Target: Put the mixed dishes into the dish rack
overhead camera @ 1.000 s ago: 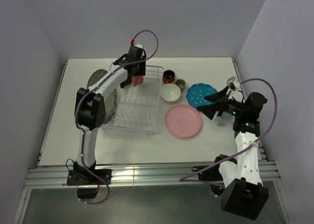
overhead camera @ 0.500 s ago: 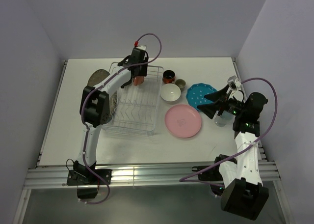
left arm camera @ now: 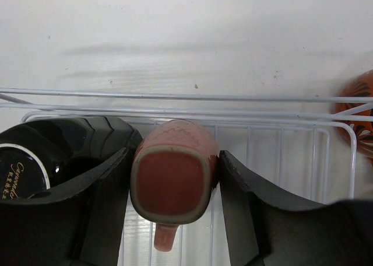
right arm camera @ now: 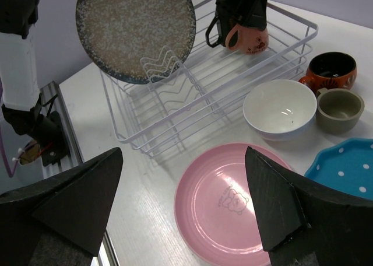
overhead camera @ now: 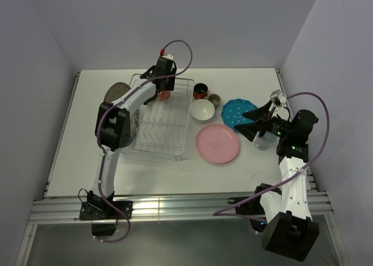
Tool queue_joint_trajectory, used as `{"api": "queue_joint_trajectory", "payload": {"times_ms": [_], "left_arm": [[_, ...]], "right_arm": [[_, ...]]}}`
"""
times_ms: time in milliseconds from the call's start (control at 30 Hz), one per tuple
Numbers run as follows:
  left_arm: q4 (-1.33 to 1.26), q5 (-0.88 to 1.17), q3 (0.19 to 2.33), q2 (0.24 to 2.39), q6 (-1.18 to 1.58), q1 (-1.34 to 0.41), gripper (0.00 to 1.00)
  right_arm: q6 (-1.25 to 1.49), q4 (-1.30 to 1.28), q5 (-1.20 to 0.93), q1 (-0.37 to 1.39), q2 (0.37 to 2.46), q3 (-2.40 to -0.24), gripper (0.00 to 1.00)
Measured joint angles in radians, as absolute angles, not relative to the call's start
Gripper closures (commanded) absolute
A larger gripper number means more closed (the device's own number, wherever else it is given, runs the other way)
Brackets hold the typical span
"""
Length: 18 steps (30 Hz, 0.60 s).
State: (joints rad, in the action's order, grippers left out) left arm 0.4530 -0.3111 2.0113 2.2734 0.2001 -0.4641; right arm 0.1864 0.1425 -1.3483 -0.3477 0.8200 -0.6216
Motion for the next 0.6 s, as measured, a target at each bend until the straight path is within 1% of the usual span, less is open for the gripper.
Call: {"api": "queue_joint_trajectory", "payload": {"times_ms": [100, 167, 200, 433, 533, 567, 600], "left_arm": [[0.451, -0.311, 2.006, 2.273, 0.201, -0.464, 0.65], [0.448, -0.31, 1.998, 2.273, 0.204, -0.464, 0.61], [0.448, -0.31, 1.994, 2.273, 0.205, -0.464, 0.57], [0.444, -0.31, 1.984, 2.273, 0.207, -0.464, 0.41], [0.444, -0.309, 1.984, 2.273, 0.208, -0.464, 0.27], [0.445, -0.309, 1.984, 2.273, 0.207, -0.464, 0.19], [0.445, -0.309, 1.984, 2.273, 0.206, -0.464, 0.17]], "right_arm": [[0.186, 0.142, -1.348, -0.348, 0.82, -0.622, 0.07], [0.186, 0.142, -1.348, -0.348, 0.82, -0.622, 0.07], [0.186, 0.142, -1.348, -0.349, 0.82, -0.622, 0.07], [0.186, 0.142, -1.348, -0.353, 0.82, -0.622, 0.07], [0.186, 0.143, -1.348, -0.358, 0.82, -0.622, 0.06], [0.186, 0.143, -1.348, -0.359, 0.82, -0.622, 0.06], [0.186, 0.142, -1.348, -0.36, 0.82, -0.622, 0.06]]}}
